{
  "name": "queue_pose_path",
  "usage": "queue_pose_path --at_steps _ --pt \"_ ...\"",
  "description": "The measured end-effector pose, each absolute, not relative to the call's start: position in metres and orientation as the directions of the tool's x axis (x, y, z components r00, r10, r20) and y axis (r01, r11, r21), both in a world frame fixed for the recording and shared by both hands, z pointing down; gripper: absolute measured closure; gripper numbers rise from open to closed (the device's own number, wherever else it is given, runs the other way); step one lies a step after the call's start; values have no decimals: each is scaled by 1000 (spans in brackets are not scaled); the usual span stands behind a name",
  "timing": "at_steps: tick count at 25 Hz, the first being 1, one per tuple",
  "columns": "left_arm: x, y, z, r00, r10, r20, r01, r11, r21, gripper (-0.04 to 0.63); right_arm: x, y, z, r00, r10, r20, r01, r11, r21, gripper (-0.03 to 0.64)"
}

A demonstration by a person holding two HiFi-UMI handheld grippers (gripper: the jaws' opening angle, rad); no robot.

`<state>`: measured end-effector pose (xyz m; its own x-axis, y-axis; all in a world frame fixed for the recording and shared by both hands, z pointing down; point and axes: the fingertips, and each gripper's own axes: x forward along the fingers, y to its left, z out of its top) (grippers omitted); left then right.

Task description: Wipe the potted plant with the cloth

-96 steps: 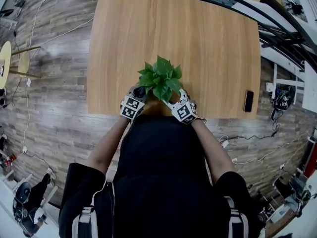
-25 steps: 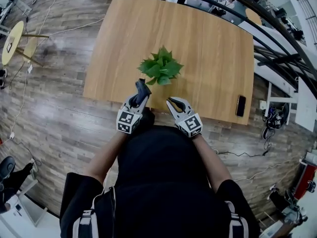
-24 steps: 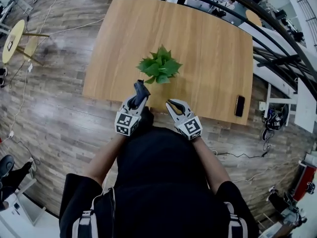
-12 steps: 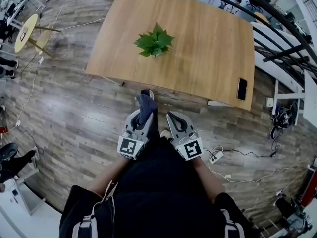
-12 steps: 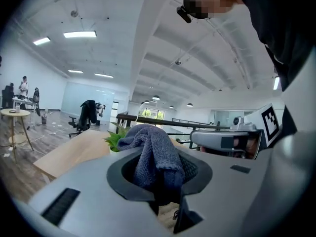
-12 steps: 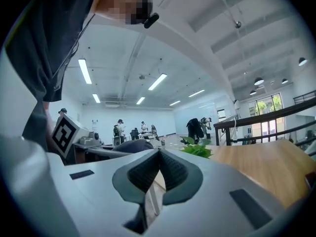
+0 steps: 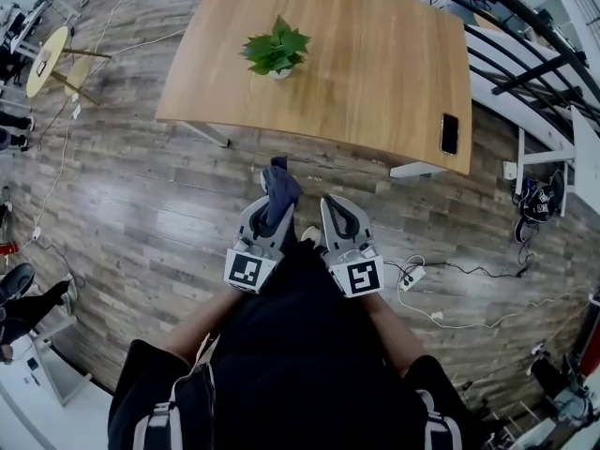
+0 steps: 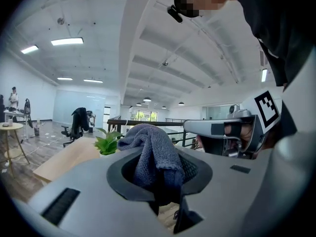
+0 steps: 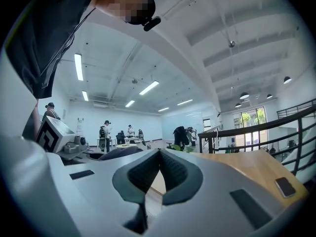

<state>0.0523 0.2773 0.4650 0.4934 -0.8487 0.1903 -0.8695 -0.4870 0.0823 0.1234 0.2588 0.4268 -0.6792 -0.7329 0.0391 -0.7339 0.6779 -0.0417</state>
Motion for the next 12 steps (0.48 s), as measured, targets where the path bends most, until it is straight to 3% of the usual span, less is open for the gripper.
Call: queue_pose_path --at_steps 12 --pt "55 260 435 529 -841 113 -848 -527 47 481 116 251 388 -662 -749 -41 -750 660 54 600"
